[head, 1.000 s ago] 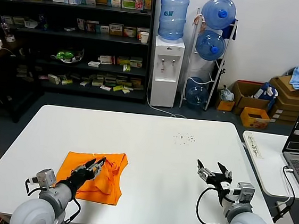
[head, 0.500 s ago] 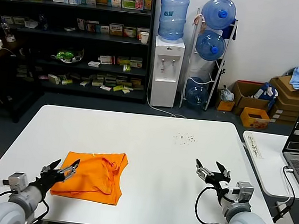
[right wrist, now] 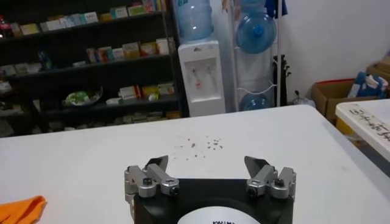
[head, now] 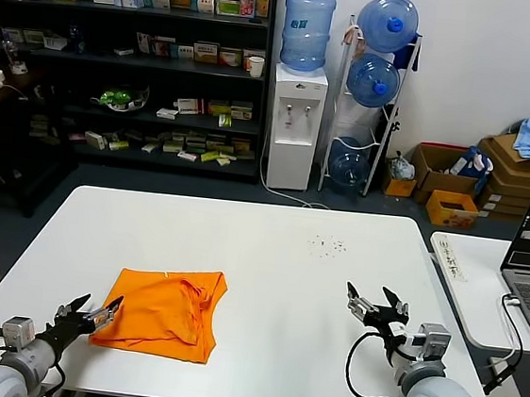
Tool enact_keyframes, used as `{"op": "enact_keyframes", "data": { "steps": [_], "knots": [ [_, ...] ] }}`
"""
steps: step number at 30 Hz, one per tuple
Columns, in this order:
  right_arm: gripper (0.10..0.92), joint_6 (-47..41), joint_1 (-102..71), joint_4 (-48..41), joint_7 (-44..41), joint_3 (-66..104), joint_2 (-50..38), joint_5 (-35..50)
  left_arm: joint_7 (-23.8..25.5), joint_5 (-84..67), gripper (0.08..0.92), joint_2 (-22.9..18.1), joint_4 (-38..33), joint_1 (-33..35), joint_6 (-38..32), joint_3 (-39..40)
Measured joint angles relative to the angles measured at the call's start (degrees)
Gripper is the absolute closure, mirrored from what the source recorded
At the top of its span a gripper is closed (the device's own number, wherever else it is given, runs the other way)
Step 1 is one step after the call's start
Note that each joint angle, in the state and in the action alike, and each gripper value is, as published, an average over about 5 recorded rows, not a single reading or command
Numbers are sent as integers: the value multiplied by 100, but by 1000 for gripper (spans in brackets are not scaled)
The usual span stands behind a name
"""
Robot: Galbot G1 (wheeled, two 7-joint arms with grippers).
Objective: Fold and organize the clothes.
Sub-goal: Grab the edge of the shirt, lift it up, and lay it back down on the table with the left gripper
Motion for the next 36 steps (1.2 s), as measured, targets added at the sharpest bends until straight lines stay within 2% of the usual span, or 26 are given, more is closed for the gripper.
{"op": "enact_keyframes", "data": {
  "steps": [15,18,36],
  "knots": [
    [203,-3,-10,-11,1,-2,10,0,217,212,177,-5,542,-453,-142,323],
    [203,-3,-13,-16,1,0,15,1,234,270,199,-16,601,-524,-155,391],
    [203,-3,-21,-12,4,5,24,13,211,518,701,-121,670,-553,-196,579]
  ]
}}
